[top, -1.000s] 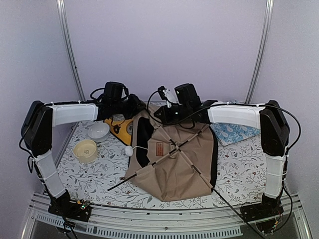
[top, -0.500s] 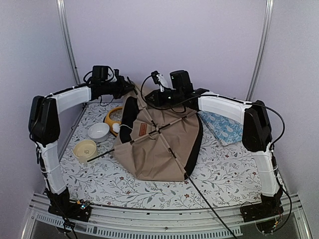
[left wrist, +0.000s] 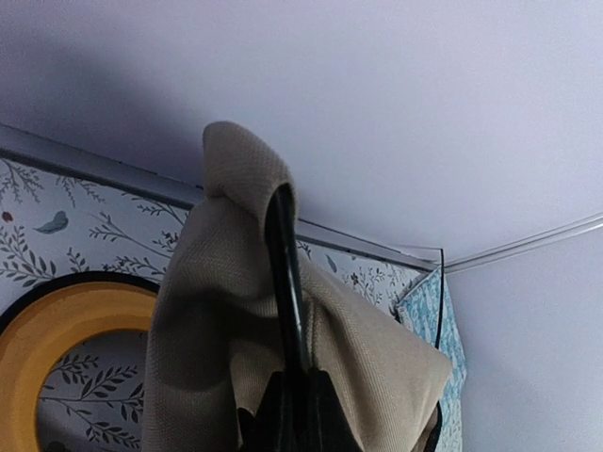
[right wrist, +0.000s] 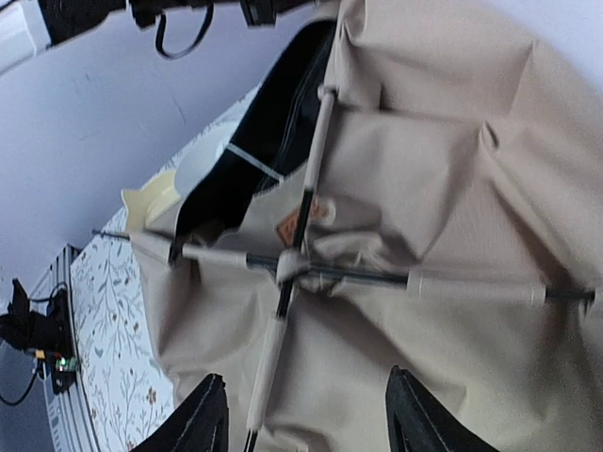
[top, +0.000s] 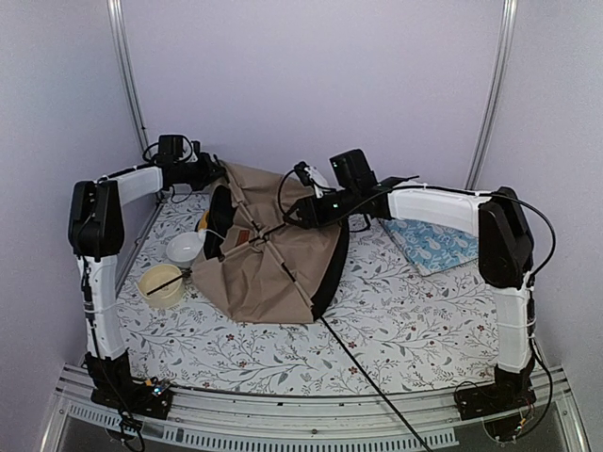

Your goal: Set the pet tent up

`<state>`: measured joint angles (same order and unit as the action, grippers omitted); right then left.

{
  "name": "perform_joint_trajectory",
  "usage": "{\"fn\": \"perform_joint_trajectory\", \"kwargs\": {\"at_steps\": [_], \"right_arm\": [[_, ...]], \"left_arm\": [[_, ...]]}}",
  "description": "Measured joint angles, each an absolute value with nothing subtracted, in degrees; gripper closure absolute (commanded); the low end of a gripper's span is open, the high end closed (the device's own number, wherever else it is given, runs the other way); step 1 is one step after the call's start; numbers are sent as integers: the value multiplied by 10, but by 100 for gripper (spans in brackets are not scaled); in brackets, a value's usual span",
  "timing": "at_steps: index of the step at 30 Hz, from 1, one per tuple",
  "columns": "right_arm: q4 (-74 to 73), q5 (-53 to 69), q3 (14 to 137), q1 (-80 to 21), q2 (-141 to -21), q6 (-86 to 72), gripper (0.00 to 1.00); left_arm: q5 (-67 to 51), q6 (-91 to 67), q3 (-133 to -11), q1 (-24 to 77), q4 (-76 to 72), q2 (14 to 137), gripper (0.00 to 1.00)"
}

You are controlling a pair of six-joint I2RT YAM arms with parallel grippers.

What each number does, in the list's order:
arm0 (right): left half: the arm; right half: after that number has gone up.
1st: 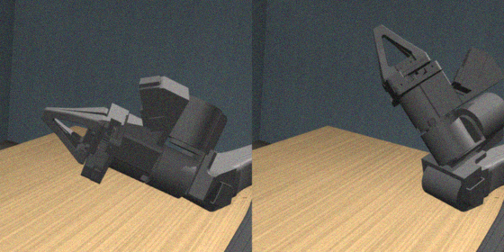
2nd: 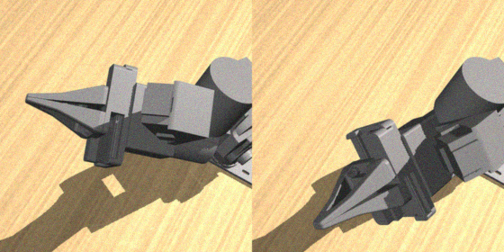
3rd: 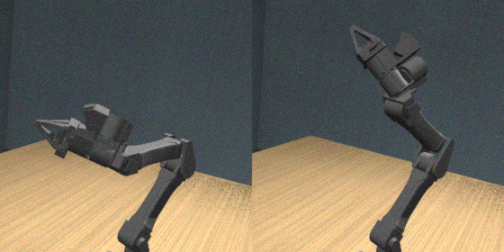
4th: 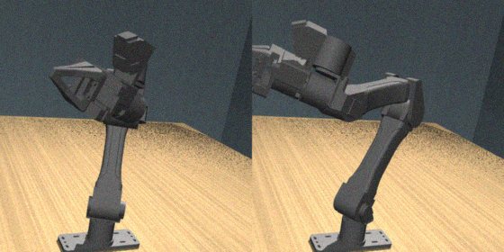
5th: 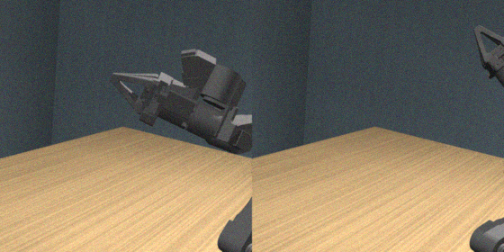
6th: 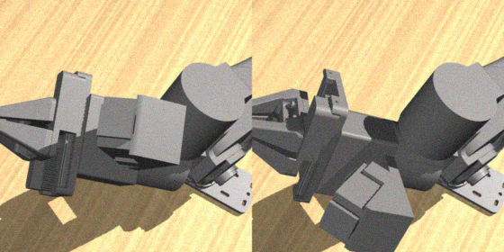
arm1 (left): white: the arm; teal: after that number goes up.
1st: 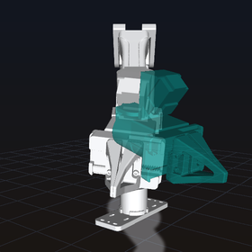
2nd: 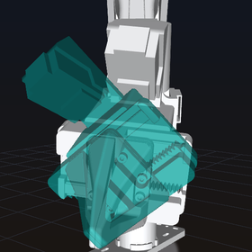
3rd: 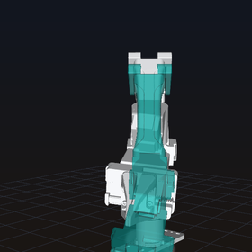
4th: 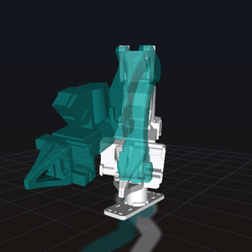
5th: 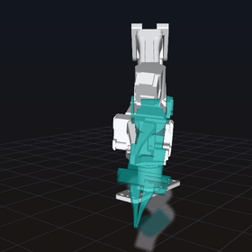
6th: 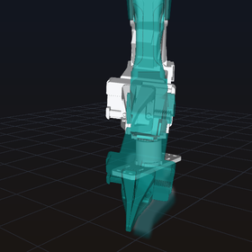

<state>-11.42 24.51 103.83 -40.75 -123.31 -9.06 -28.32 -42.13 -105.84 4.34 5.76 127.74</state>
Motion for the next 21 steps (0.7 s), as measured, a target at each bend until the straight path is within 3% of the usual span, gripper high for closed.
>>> {"fn": "perform_joint_trajectory", "kwargs": {"at_steps": [12, 21], "right_arm": [[-116, 233, 668, -492, -992, -120, 36], [-140, 238, 482, -593, -885, -201, 36]], "left_arm": [[-309, -376, -1268, 38, 134, 1372, 100], [-317, -373, -1284, 31, 142, 1393, 100]]}}
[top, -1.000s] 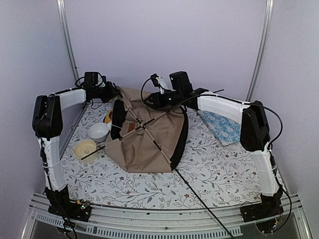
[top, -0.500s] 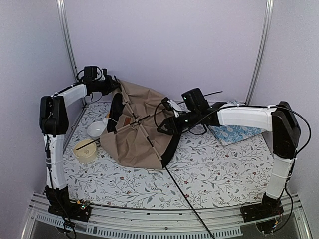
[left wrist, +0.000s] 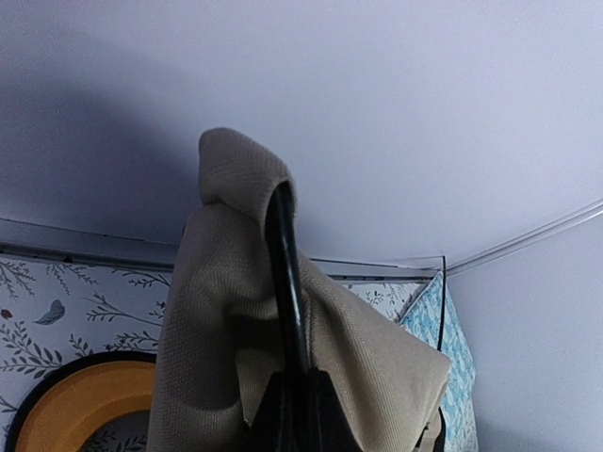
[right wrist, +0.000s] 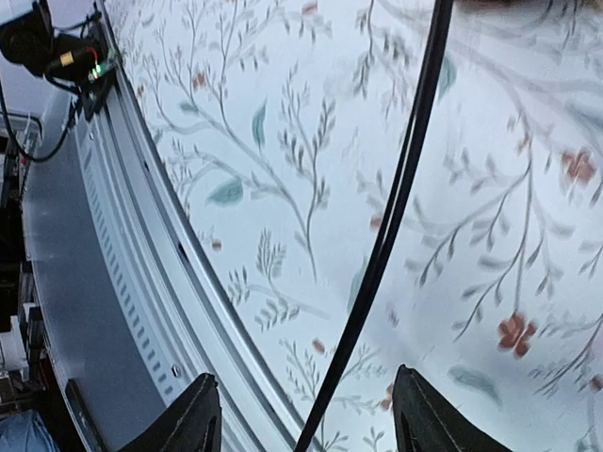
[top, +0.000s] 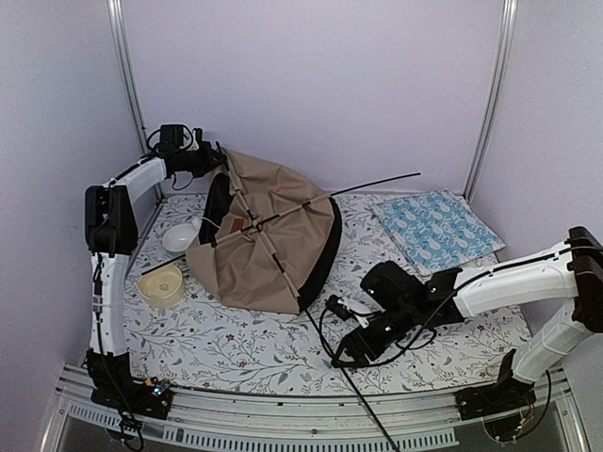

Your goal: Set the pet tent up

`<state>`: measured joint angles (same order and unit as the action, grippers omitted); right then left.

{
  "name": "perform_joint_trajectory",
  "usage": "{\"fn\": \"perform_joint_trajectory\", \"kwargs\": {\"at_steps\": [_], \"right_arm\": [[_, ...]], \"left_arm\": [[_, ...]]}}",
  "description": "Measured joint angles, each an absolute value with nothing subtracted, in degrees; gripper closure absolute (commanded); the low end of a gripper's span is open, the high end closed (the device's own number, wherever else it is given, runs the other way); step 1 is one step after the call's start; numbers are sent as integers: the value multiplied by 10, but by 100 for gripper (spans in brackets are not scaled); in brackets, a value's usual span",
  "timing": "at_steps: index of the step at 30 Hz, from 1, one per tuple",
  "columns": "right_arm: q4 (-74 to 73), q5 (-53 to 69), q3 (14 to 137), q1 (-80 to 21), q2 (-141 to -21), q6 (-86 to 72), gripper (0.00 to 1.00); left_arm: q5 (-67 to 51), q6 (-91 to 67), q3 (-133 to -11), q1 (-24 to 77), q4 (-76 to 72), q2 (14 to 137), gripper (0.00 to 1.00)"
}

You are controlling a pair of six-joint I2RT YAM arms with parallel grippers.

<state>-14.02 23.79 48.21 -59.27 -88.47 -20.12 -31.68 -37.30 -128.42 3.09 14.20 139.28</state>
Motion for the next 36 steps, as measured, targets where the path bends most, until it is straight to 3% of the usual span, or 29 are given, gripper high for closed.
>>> {"fn": "perform_joint_trajectory", "kwargs": {"at_steps": [11, 22, 29, 31, 33, 36], "right_arm": [[-189, 239, 348, -706, -771, -316, 41], [-191, 245, 339, -737, -805, -345, 50], [-179, 249, 361, -743, -844, -343, 67], [-176, 251, 364, -743, -851, -343, 83], [-175, 249, 369, -743, -860, -341, 93], [-184, 237, 372, -745, -864, -350, 100]], "left_arm": [[-322, -377, -1287, 31, 139, 1398, 100], [-324, -377, -1298, 31, 142, 1402, 100], [-324, -378, -1300, 31, 142, 1402, 100], [-324, -379, -1300, 31, 142, 1402, 100], [-325, -380, -1301, 31, 142, 1402, 100], [-326, -380, -1301, 31, 142, 1402, 83]]}}
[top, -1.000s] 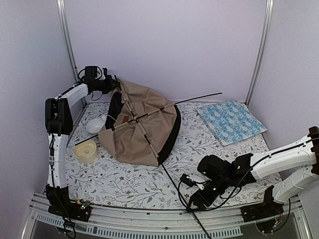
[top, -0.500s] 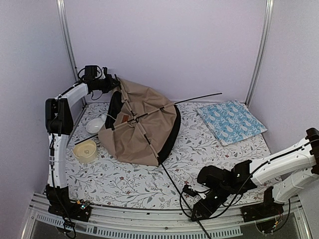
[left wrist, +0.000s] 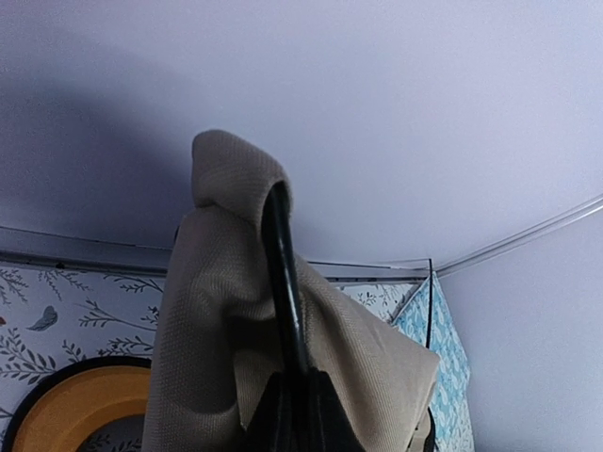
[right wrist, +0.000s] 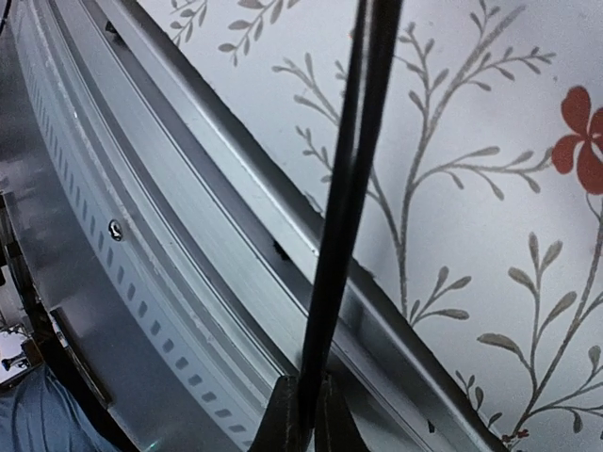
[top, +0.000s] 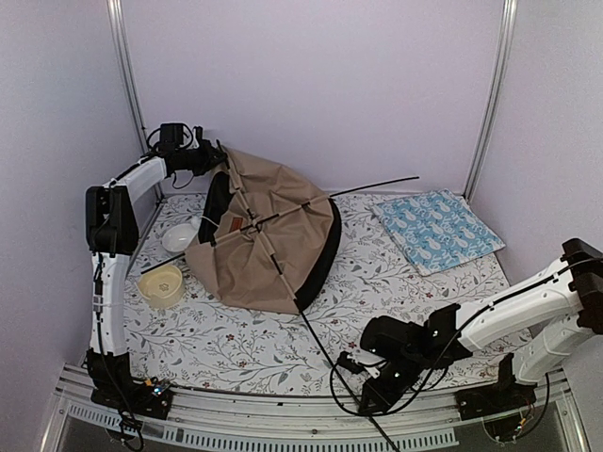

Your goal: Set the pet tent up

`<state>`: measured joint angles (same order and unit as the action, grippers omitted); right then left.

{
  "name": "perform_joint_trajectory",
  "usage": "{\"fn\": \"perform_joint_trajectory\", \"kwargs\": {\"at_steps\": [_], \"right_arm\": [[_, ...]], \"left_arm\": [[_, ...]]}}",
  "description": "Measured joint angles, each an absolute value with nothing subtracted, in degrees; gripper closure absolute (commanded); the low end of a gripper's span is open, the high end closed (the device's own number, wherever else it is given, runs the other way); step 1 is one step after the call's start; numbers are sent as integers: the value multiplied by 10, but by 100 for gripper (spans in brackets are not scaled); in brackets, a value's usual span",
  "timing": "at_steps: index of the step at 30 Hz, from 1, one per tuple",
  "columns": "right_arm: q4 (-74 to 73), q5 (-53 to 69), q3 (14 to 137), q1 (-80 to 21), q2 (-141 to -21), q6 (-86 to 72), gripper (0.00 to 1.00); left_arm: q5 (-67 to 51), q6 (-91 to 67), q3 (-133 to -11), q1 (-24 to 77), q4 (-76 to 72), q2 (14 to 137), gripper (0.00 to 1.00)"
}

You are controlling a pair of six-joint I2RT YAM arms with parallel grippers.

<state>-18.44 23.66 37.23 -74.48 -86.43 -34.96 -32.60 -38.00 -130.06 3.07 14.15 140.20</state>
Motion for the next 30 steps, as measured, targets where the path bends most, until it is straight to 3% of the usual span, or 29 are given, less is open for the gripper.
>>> {"fn": "perform_joint_trajectory", "kwargs": {"at_steps": [7, 13, 22, 30], "right_arm": [[-217, 187, 392, -742, -836, -335, 100], [-210, 153, 403, -734, -791, -319, 100], [-197, 138, 407, -712, -781, -304, 100], [-192, 135, 411, -700, -768, -297, 100]], "left_arm": [[-308, -360, -1294, 27, 132, 1401, 45], [-285, -336, -1261, 24, 136, 1383, 30], [-238, -306, -1136, 27, 125, 1227, 27], [-199, -299, -934, 56, 46, 1029, 38]]}}
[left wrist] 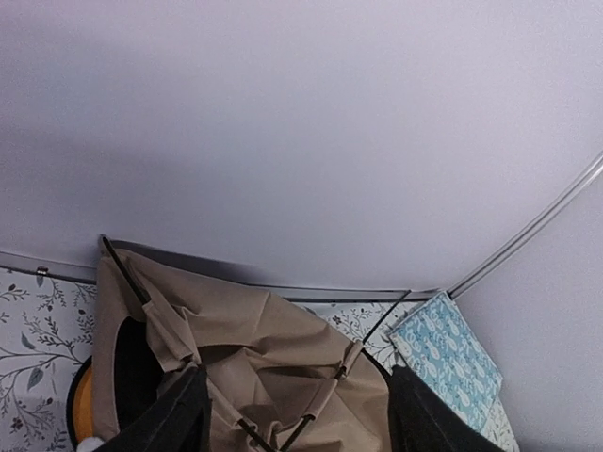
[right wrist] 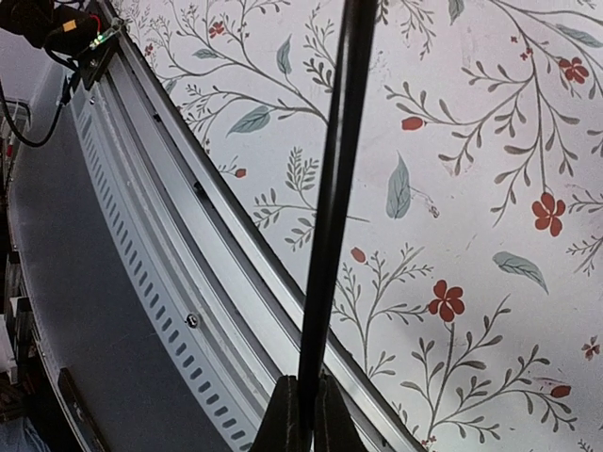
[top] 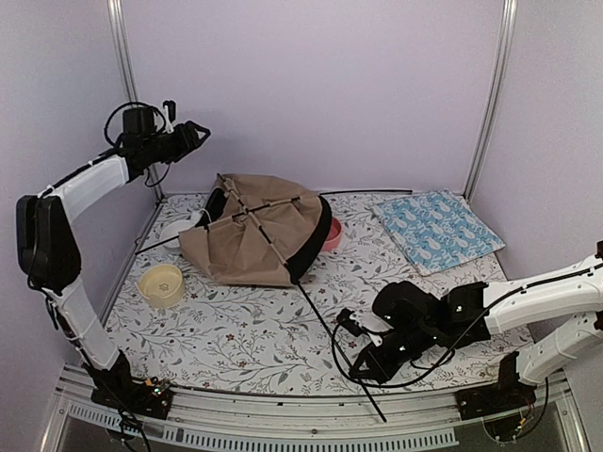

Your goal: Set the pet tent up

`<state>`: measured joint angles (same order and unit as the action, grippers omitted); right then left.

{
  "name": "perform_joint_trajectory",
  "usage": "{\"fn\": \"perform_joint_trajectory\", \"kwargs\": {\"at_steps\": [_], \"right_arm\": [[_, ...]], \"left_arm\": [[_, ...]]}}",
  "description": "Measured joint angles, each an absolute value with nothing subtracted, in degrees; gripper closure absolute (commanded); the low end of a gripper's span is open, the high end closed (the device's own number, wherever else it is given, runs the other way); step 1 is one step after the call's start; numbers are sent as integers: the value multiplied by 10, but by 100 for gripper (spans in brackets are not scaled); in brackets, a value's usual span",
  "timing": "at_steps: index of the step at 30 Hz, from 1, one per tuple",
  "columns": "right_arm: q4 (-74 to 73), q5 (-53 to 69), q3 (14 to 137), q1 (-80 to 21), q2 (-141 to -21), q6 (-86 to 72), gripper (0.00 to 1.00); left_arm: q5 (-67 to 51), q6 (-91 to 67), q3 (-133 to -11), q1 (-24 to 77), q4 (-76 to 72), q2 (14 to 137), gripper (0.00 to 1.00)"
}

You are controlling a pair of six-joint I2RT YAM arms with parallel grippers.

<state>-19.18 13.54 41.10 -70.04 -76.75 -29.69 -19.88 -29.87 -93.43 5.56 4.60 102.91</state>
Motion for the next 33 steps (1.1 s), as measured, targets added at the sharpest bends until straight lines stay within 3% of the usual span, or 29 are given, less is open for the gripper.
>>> {"fn": "perform_joint_trajectory", "kwargs": {"at_steps": [16, 25, 33], "right_arm": [[-173, 139, 492, -687, -760, -282, 100], [-128, 163, 575, -678, -809, -280, 100], [-70, 211, 651, -666, -875, -287, 100]], "left_arm": [[-3, -334, -312, 393, -182, 665, 39], [116, -389, -197, 484, -269, 621, 30], [213, -439, -194, 539, -345, 704, 23]]}}
